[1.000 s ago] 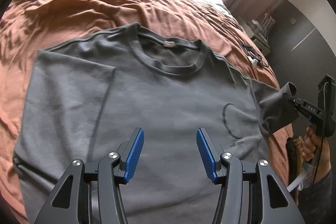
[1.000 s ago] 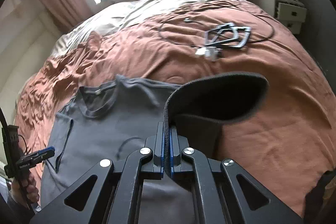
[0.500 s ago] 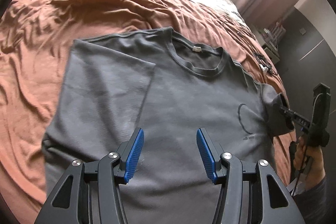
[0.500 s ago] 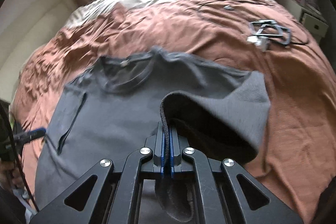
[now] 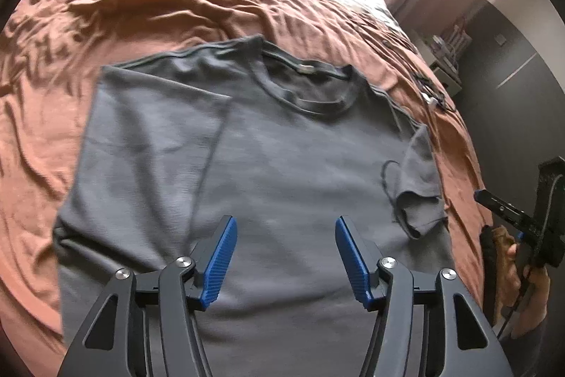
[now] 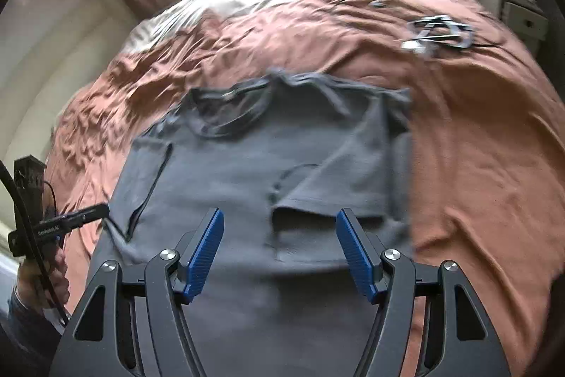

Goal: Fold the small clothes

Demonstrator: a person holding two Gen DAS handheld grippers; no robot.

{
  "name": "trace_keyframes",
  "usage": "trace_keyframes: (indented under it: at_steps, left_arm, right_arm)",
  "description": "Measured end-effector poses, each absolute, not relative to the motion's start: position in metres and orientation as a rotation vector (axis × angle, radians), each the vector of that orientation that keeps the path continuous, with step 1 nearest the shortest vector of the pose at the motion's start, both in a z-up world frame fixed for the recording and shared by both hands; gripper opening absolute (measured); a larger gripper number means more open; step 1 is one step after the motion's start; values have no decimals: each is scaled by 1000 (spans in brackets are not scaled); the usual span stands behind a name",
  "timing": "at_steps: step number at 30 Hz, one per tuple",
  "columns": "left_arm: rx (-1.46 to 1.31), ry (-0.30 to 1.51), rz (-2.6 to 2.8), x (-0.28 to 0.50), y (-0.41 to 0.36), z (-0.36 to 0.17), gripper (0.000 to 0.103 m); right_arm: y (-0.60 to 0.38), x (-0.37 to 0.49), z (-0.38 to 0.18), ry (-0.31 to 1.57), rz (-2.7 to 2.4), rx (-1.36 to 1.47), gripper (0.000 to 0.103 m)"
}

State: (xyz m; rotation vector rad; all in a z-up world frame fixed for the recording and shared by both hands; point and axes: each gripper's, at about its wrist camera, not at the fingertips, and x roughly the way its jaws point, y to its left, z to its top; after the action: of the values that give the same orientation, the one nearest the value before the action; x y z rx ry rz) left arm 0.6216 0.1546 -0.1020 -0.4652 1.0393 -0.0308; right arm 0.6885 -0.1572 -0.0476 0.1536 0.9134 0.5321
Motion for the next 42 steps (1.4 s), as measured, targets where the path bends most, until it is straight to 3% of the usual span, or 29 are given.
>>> trace_keyframes:
  at_steps: [13,18,20,23,33,39,41,42]
  left_arm:
    - [-378,1079,-129,660,79,-110,60]
    - [-342,1102,-159,673,52,-117,60]
    - [-346,1112,-173,677,42,-122,60]
    - [-332,1132,-188,682,25,-131,60]
    - [-398,1164,-242,695,-26,-156,60]
    - [-431,1185,-277,699,-47,-166,44]
    - [-438,1195,-284,701,-51,-170,22]
    - [-440,1204,-285,702,-54,-172,20]
  right_arm:
    - [-239,644,-85,892,397,381,64]
    - [-251,640,-108,912,394,458,57]
    - [-253,642,-117,926,386,458,47]
    - [-248,647,-129,940,383,419,42]
    - [-233,666,-150,974,386,346,36]
    - [-229,671,-150,948,388,293,32]
    - [-226,672,-152,942,386,284,31]
    - [-225,673,-153,938,383,281,30]
